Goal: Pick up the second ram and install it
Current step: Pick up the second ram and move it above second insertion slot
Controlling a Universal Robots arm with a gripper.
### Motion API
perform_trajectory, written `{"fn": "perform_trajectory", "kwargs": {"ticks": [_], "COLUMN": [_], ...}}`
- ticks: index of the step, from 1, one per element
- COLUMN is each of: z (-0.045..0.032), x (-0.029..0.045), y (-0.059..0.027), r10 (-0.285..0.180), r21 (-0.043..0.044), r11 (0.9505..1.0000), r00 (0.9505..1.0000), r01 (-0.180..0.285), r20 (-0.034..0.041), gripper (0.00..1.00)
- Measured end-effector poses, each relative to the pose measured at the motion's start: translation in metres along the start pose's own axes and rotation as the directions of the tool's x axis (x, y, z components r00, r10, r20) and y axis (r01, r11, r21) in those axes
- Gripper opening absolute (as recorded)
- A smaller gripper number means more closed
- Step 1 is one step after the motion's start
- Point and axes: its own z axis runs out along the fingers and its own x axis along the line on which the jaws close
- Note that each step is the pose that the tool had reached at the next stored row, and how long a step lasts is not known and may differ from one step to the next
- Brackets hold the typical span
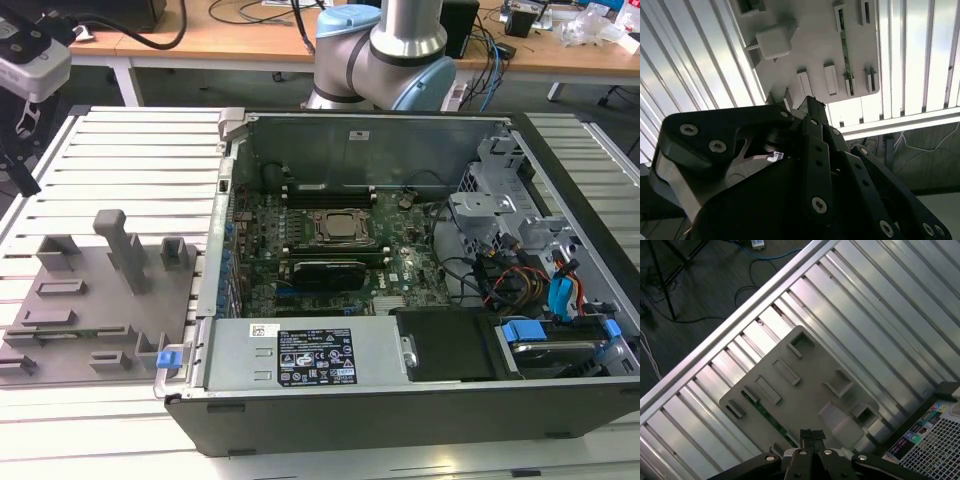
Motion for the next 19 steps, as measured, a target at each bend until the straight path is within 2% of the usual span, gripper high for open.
{"fn": "perform_trajectory", "kwargs": {"ticks": [14, 19], "z": [0.0, 0.0], "x": [0.0, 0.0], "y": [0.0, 0.0], "r10": [-0.093, -0.131], "r21": [-0.0022, -0.0033], "r11": [0.9957, 0.9914], "r00": [0.9957, 0.9914], "r01": [0.093, 0.131], "r20": [-0.0041, -0.0057], "gripper": [0.11, 0.11]}}
